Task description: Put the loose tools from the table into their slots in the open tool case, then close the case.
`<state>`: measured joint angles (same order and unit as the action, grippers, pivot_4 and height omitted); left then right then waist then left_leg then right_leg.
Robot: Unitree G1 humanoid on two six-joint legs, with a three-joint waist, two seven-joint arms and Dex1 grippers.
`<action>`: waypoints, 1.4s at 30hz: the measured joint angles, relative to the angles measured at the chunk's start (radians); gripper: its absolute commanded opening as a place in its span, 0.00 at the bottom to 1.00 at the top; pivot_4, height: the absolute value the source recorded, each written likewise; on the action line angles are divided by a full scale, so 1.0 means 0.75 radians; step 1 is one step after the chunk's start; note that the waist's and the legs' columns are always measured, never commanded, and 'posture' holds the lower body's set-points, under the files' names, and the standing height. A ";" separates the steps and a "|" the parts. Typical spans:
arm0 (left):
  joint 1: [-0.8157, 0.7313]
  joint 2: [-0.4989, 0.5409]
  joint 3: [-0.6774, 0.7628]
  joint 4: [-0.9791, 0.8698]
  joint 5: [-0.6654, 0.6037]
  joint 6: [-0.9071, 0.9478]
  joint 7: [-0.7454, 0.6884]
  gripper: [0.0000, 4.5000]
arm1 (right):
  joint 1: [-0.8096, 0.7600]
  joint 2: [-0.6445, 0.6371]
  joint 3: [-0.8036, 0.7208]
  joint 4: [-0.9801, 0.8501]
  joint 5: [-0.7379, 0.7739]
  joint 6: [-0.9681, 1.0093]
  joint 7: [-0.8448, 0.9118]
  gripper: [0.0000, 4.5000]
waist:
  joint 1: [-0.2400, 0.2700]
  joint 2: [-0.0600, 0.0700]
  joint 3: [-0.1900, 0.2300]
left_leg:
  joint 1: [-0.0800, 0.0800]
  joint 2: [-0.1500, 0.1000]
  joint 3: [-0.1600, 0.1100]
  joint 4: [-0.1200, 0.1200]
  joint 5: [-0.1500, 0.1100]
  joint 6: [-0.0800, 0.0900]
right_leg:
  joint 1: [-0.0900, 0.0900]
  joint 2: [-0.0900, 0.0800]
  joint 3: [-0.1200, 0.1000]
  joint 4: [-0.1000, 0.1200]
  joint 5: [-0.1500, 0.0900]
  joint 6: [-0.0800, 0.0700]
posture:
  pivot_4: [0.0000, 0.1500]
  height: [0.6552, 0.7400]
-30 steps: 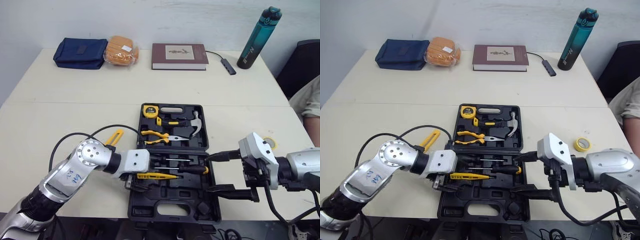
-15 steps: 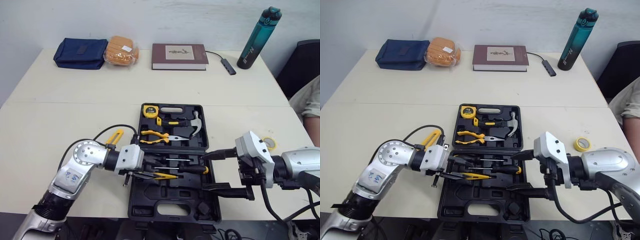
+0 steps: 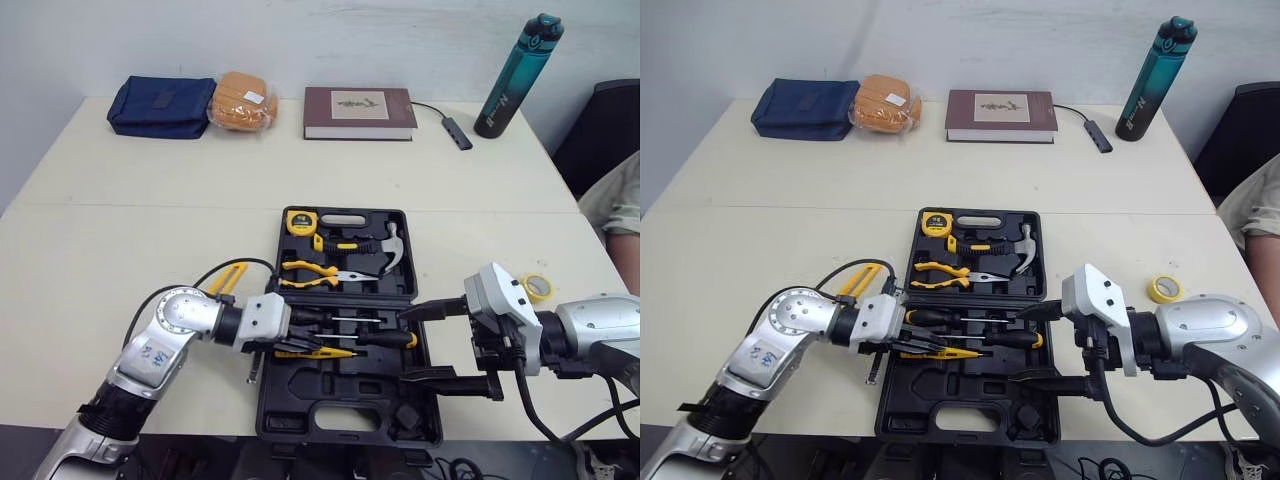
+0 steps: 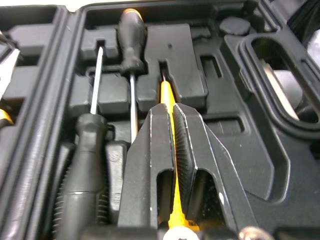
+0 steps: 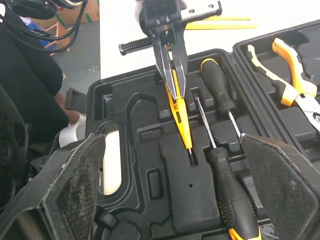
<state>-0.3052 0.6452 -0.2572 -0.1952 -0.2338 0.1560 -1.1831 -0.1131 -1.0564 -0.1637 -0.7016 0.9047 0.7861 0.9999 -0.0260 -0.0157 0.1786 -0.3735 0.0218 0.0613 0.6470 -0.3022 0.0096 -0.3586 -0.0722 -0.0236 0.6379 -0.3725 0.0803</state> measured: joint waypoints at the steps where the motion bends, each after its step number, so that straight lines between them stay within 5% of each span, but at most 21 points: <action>1: 0.000 0.000 -0.001 0.015 0.010 -0.006 0.002 0.02 | 0.000 0.000 0.000 0.000 0.000 0.000 0.000 1.00 | 0.000 0.000 0.000 | 0.000 0.000 0.000 0.000 0.000 0.000 | 0.000 0.000 0.000 0.000 0.000 0.000 | 1.00 1.00; 23: 0.020 0.011 -0.077 0.114 0.148 -0.253 0.075 0.02 | -0.035 0.012 0.000 0.030 0.035 0.011 -0.012 1.00 | 0.000 0.005 -0.005 | 0.005 0.000 0.000 0.000 -0.003 0.005 | 0.004 -0.001 0.000 0.000 0.000 0.000 | 1.00 1.00; 33: 0.172 -0.012 0.060 0.045 -0.034 -0.107 0.120 0.02 | 0.012 0.014 -0.018 0.066 -0.011 -0.006 -0.030 1.00 | -0.004 0.006 -0.006 | 0.003 0.001 0.000 -0.002 -0.004 0.006 | 0.002 -0.001 0.000 0.000 0.000 0.000 | 1.00 1.00; 36: 0.243 0.020 0.182 -0.066 -0.181 0.097 0.177 0.21 | 0.074 0.018 -0.099 0.097 -0.023 -0.006 -0.044 1.00 | -0.002 0.004 -0.004 | 0.001 0.001 -0.001 -0.001 -0.003 0.006 | 0.001 -0.001 -0.001 0.000 0.000 0.000 | 1.00 1.00; 42: 0.427 0.149 0.714 -0.314 -0.590 0.532 0.379 0.80 | 0.307 0.037 -0.409 0.230 -0.098 -0.012 -0.069 1.00 | 0.000 0.002 -0.003 | 0.001 0.000 -0.002 -0.001 -0.004 0.006 | 0.003 -0.002 -0.001 -0.002 0.000 0.000 | 1.00 1.00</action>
<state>0.0150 0.7568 0.2781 -0.4310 -0.6760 0.5548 -0.8991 0.1171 -1.0286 -0.4702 -0.5293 0.8310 0.7770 0.9483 -0.0262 -0.0140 0.1766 -0.3726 0.0214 0.0599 0.6461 -0.3048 0.0140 -0.3567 -0.0737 -0.0245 0.6366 -0.3726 0.0803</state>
